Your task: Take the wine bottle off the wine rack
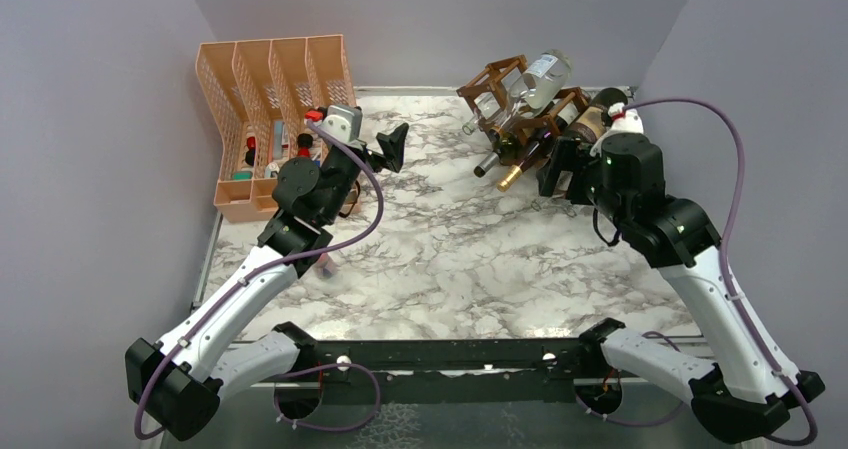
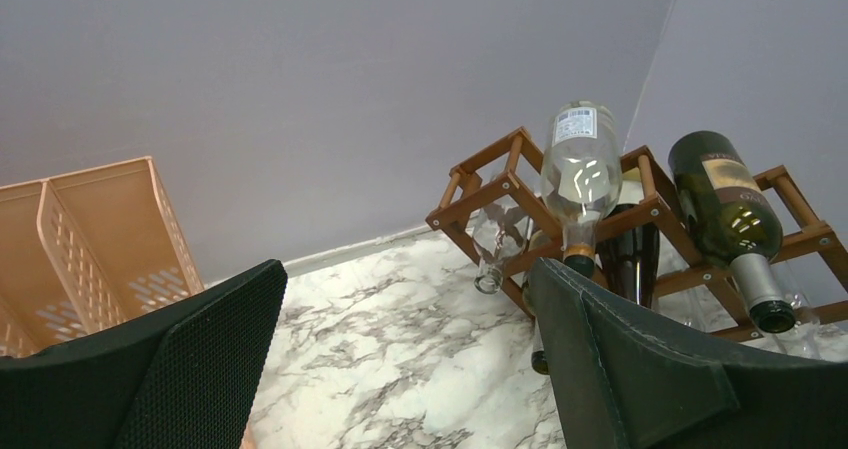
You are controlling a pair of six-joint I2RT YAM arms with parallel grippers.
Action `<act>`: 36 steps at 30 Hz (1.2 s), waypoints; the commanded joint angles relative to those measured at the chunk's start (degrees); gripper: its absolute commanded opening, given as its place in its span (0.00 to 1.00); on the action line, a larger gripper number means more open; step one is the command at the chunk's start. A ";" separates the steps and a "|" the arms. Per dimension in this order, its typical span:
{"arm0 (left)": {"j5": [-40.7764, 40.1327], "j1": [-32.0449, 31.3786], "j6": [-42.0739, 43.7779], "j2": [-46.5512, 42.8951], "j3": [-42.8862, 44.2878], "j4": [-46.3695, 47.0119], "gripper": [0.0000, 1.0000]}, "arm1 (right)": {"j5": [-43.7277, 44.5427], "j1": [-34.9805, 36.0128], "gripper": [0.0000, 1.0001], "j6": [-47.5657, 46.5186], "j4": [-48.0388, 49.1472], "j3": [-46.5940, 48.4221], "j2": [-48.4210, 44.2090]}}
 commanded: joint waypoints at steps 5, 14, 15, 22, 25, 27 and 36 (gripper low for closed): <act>2.87 0.02 -1.14 0.19 -0.67 3.73 0.99 | 14.93 -0.03 1.00 0.50 -3.58 11.63 9.93; 2.72 -0.87 -0.92 0.88 -0.90 4.05 0.99 | 20.54 -2.68 0.99 3.94 -5.28 21.31 20.92; 2.45 -1.00 -0.79 1.03 -0.92 4.05 0.99 | 20.08 -3.68 1.00 4.20 -5.31 22.15 21.93; 1.77 -2.43 -0.22 0.49 -1.05 4.10 0.99 | 19.93 -9.49 1.00 7.55 -7.02 28.07 28.18; 1.55 -3.29 0.15 0.58 -1.14 4.09 0.99 | 18.33 -12.39 1.00 8.34 -8.54 30.76 30.72; 1.27 -3.73 0.47 0.56 -1.22 4.13 0.99 | 16.26 -14.42 1.00 8.25 -8.65 31.58 32.03; -0.02 -5.09 1.44 -0.38 -1.57 4.21 0.99 | 7.42 -22.39 1.00 8.84 -9.76 36.06 39.10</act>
